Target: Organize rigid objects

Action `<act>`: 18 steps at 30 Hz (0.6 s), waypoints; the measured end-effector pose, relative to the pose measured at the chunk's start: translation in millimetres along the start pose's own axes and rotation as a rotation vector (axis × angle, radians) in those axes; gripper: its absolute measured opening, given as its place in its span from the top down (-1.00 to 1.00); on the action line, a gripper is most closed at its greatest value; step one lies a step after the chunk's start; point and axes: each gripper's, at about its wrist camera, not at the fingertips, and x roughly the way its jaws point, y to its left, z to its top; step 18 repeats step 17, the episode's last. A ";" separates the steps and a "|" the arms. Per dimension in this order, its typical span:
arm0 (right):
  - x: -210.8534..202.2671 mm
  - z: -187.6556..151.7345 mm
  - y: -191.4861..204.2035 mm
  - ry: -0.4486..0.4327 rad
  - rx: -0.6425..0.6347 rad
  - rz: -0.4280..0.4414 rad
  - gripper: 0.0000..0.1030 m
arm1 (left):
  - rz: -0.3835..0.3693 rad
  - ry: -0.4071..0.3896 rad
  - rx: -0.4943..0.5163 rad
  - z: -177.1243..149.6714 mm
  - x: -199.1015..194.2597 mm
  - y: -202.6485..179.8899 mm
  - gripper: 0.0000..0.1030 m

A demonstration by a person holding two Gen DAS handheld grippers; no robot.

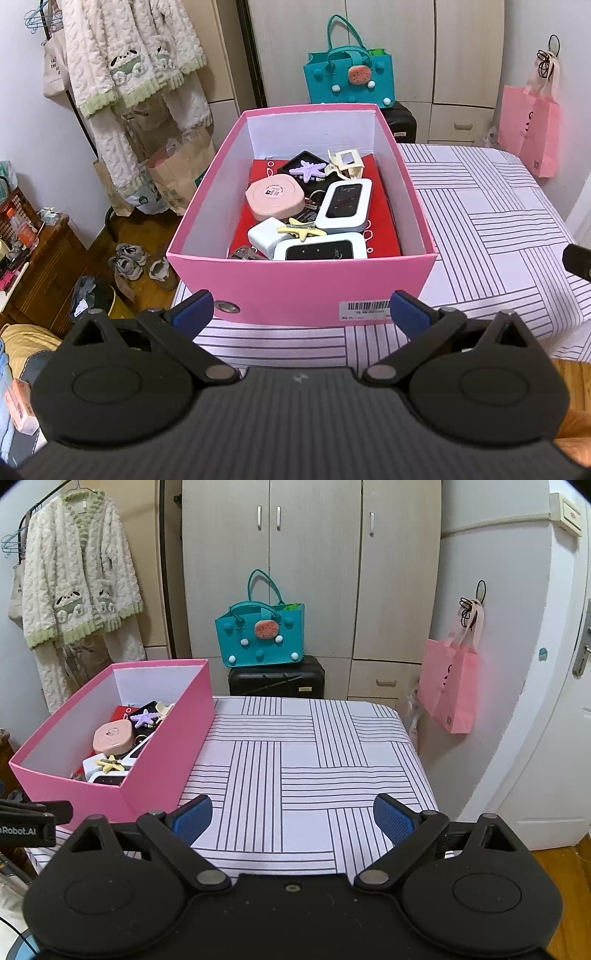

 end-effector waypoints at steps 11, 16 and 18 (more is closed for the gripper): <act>-1.8 -3.6 -0.5 0.000 0.001 -0.004 -0.87 | 0.000 -0.027 0.004 -3.0 -7.9 -0.3 -1.00; -2.3 -3.9 -0.5 -0.002 -0.001 -0.001 -0.87 | 0.001 -0.034 0.003 -3.1 -9.9 0.0 -1.00; -2.4 -4.0 -0.4 -0.002 -0.001 -0.001 -0.87 | -0.002 -0.035 0.004 -3.3 -10.4 0.2 -1.00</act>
